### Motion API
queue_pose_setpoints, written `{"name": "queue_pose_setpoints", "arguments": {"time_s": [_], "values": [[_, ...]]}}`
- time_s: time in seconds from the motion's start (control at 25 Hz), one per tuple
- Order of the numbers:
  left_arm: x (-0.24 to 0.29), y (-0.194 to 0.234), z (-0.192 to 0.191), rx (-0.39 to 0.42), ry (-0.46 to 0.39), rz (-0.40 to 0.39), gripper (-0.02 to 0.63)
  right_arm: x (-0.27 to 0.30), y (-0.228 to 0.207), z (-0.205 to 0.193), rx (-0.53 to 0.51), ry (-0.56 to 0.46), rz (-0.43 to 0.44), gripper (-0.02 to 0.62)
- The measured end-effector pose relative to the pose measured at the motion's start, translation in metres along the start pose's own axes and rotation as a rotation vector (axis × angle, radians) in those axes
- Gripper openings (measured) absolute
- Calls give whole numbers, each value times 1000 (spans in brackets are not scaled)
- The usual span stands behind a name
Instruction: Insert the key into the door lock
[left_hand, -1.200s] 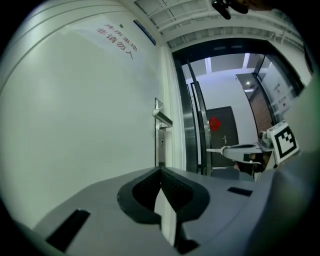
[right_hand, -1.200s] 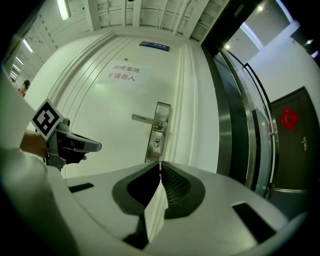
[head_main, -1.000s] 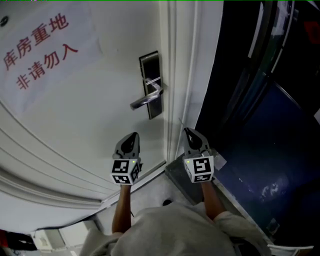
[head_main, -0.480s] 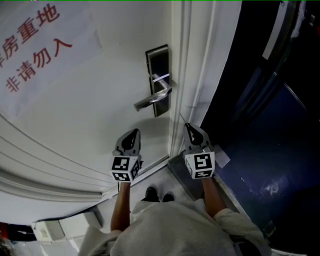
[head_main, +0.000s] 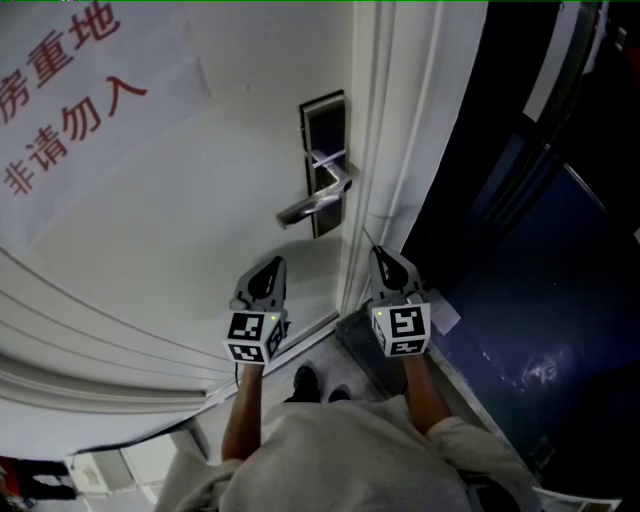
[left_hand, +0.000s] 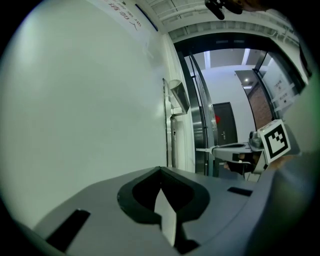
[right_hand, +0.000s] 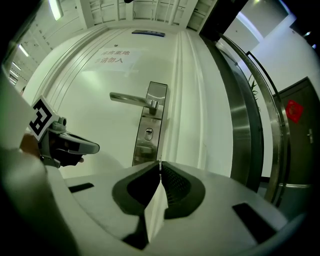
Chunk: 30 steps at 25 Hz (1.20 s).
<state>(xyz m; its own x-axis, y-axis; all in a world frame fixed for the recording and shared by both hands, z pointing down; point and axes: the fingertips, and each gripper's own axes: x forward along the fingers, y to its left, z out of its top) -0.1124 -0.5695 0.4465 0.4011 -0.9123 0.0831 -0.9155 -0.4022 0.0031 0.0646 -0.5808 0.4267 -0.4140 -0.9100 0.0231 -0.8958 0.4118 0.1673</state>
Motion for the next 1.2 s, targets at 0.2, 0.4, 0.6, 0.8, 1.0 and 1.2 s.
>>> {"name": "queue_pose_setpoints", "arguments": {"time_s": [0.2,0.4,0.6,0.8,1.0,1.2], "values": [[-6,8,3,-1,-9,29,17,6,3,5,-16,-8,23,29],[-22,18,5,6,-16,77,17,13,15,18,-37,-38,68,29],[-44,33,5,9,-17,133,17,19,33,29,-49,-67,123,29],[-58,39,4,4,-20,162,17,24,47,37,-98,-85,173,29],[-62,43,4,1,-22,169,17,28,47,48,-171,-100,174,29],[-61,44,3,-3,-11,160,17,31,43,58,-294,-114,158,29]]}}
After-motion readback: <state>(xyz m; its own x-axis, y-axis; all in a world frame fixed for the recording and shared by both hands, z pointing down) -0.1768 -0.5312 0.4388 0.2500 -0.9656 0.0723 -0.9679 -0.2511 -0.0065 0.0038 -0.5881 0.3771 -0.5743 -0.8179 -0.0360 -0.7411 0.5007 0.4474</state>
